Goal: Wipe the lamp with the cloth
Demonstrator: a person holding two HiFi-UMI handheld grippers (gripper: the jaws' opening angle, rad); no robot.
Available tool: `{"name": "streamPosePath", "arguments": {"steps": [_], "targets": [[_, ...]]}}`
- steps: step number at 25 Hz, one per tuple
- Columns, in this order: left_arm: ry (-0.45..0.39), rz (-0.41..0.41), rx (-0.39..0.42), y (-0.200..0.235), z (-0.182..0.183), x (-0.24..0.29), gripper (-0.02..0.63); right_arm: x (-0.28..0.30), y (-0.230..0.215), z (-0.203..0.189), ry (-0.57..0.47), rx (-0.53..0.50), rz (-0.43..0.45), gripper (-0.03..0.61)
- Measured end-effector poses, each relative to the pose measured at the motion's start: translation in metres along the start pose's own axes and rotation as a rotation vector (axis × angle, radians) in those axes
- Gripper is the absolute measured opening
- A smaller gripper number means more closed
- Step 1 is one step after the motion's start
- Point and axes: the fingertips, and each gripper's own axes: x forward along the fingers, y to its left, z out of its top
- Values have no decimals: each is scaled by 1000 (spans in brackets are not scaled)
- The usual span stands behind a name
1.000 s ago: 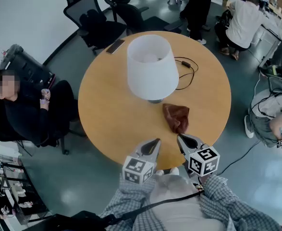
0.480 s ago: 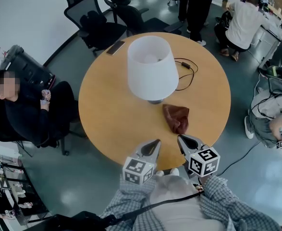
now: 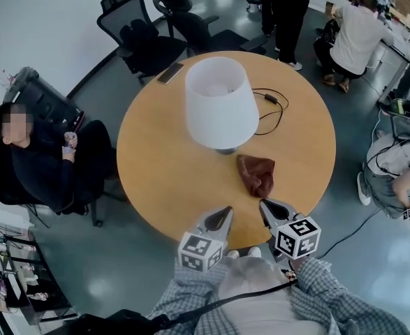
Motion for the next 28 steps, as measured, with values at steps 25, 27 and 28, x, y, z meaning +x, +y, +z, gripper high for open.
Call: {"name": "streamPosePath", "arguments": {"steps": [25, 27, 28], "targets": [[-80, 24, -100, 45, 27, 18, 0, 27, -16, 19, 14, -11, -1, 3], [-100, 2, -113, 58, 35, 23, 1, 38, -17, 22, 3, -12, -8, 3], [-111, -14, -124, 64, 40, 26, 0, 44, -17, 25, -2, -14, -11, 3]]}}
